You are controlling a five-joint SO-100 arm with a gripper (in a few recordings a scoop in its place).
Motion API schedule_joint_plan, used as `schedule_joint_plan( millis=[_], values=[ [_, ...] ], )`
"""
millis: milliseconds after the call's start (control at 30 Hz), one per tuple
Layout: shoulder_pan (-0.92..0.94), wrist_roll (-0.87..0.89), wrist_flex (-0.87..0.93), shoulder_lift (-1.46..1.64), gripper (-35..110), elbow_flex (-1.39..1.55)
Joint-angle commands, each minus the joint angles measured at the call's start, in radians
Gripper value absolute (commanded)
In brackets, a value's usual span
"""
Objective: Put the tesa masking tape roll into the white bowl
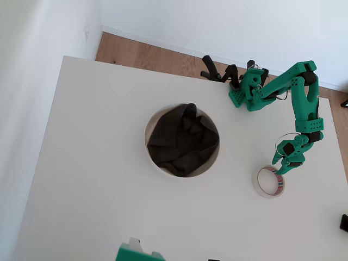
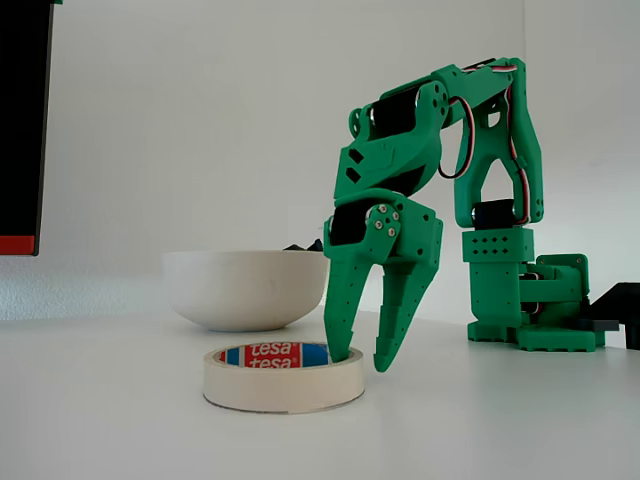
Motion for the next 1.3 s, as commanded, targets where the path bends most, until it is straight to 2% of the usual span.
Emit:
schedule_joint_plan(
  millis=[0,367,500,900,1033,1267],
  values=[
    [-0.035,0.015,0.028,0.018,12,-0.077],
    [-0.06,-0.008,0.048,0.008,6,-0.086],
    [-0.067,-0.023,0.054,0.005,-8,-0.086],
    [-0.071,-0.026,0.055,0.012,-8,-0.084],
    [-0.067,-0.023,0.063,0.1,-8,-0.087],
    [0.0,-0.04,0.29,0.33,-8,-0.278]
  ],
)
